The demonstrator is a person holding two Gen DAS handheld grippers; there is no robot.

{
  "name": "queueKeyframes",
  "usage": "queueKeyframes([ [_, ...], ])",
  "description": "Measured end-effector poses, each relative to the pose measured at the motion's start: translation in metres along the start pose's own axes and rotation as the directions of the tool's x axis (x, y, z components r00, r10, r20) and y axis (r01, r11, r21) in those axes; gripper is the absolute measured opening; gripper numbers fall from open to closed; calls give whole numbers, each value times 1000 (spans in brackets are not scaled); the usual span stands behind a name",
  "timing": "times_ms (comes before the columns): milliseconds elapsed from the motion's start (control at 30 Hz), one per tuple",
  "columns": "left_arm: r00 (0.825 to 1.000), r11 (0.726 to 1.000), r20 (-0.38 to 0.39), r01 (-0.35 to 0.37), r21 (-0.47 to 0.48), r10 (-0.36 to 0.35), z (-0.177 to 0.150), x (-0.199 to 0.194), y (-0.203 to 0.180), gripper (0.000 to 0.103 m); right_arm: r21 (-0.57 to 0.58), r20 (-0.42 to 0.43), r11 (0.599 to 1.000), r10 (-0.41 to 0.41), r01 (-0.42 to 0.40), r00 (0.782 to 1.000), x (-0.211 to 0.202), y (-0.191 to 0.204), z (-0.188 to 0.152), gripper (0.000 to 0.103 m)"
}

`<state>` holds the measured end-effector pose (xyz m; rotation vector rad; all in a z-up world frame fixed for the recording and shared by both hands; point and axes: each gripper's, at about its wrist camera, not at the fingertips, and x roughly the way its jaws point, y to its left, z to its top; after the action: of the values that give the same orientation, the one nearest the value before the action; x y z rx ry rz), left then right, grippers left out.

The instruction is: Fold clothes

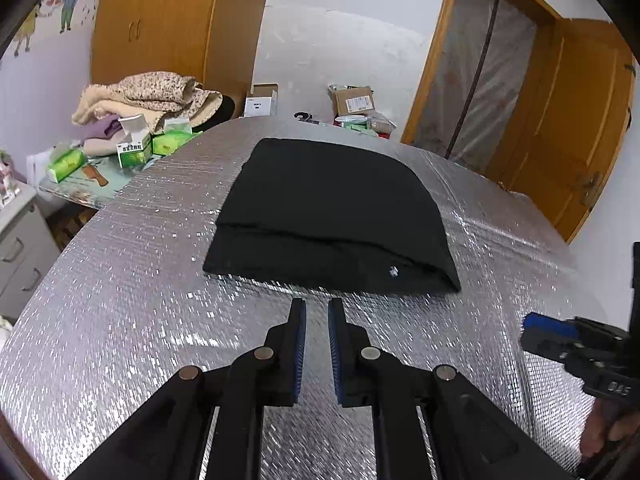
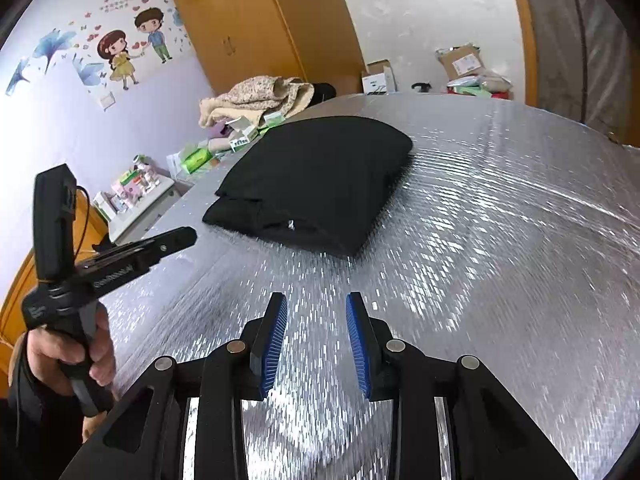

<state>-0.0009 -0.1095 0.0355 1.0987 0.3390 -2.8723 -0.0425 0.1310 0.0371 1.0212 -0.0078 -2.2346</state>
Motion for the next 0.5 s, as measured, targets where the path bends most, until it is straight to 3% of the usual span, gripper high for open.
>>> queueKeyframes([
  [233, 997, 997, -14, -71, 44, 72, -9, 12, -17, 12, -19, 18, 997, -69, 70, 997, -9, -1, -19, 32],
  [500, 993, 997, -84, -81, 18, 83, -18, 31, -11, 12, -4, -8, 989, -149, 149, 989, 13, -11, -23, 32],
])
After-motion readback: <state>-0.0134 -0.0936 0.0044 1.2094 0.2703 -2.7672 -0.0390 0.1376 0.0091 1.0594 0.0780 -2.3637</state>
